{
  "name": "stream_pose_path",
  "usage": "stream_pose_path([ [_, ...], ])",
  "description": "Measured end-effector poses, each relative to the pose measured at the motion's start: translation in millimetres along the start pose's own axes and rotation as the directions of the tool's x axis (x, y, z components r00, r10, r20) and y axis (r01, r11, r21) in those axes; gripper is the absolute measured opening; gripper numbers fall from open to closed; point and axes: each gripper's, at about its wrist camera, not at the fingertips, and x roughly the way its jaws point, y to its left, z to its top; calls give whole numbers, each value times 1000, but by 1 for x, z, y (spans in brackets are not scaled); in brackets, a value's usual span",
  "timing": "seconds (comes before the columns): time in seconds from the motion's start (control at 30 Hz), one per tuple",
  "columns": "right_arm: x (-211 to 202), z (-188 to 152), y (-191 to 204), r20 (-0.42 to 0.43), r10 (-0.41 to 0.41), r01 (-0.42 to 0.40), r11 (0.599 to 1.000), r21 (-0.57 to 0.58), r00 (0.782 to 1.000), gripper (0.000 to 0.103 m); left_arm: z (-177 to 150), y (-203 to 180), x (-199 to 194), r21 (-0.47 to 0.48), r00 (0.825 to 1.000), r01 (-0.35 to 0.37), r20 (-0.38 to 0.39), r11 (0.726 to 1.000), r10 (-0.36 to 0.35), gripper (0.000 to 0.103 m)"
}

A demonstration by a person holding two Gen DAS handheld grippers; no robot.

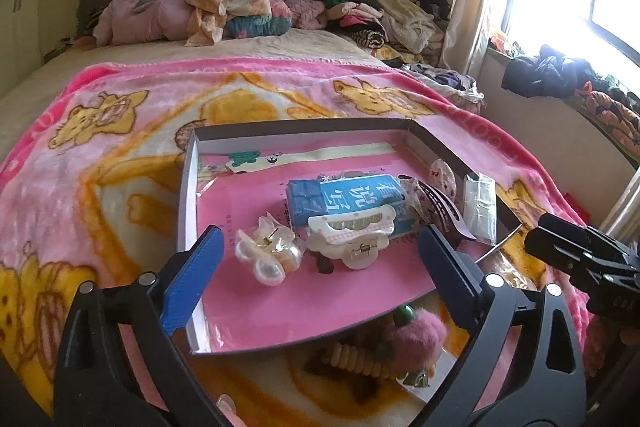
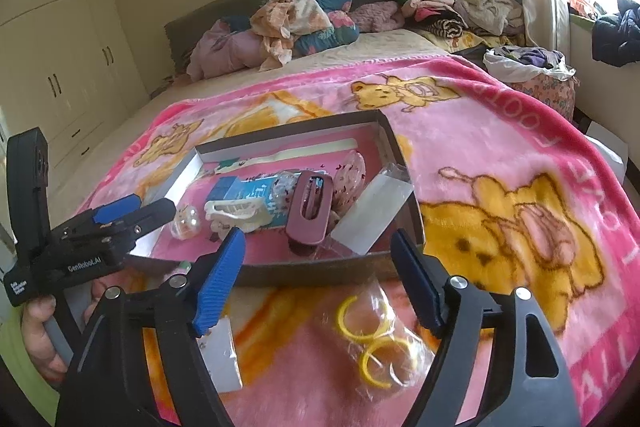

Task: Organize jewelry
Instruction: 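Withdraw both tools from the box toward the remaining accessories, then grasp the clear earring card with the right tool while the left tool grasps the pink pompom keychain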

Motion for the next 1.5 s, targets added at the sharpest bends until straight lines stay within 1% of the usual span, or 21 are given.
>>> stream_pose_path([
  [0.33,-12,-14,10,-11,5,-6,999,-35,1000,74,-3,-1,-15,9,1000,3,13,1000,-3,91],
  [0.73,-18,-31,25,-34,21,-23,998,-67,999,74,-13,-2,-27,14,1000,24,6,1000,-24,91],
  [1.13,-17,-45,40,-57,35,-41,995,-93,998,74,-30,-5,-36,34,999,40,-13,999,-40,91],
  [1.5,-12,-59,52,-88,37,-48,991,-125,995,74,-41,1,-38,22,997,57,-45,998,-56,91],
])
